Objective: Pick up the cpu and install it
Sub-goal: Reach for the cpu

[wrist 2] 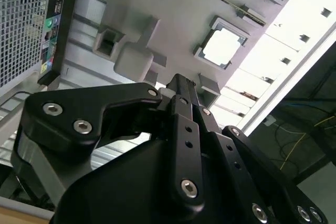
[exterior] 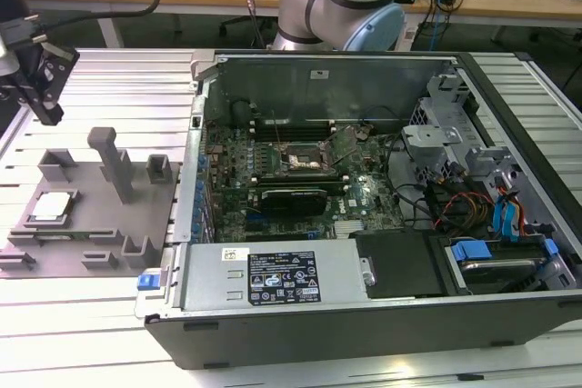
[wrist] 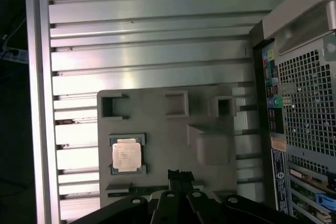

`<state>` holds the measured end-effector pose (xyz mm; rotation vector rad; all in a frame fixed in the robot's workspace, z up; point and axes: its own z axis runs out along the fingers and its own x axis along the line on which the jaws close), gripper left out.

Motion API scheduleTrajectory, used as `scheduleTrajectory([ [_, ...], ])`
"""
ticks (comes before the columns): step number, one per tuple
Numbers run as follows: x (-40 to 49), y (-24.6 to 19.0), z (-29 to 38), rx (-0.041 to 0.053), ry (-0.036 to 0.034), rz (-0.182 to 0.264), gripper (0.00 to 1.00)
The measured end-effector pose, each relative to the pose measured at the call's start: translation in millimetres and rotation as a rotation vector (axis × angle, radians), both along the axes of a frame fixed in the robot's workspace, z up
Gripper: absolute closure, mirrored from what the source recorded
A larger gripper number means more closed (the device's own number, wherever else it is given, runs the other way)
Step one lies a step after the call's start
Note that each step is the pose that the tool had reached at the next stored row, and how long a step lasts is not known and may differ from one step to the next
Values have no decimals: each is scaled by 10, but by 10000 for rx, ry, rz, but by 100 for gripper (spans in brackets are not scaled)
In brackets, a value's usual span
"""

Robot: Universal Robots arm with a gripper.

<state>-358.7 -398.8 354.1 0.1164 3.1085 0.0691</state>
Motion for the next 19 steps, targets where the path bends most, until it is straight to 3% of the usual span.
scheduleTrajectory([
  [13,-198,0,-288,0,0,1,89],
  [19,-292,0,-383,1,-1,1,89],
])
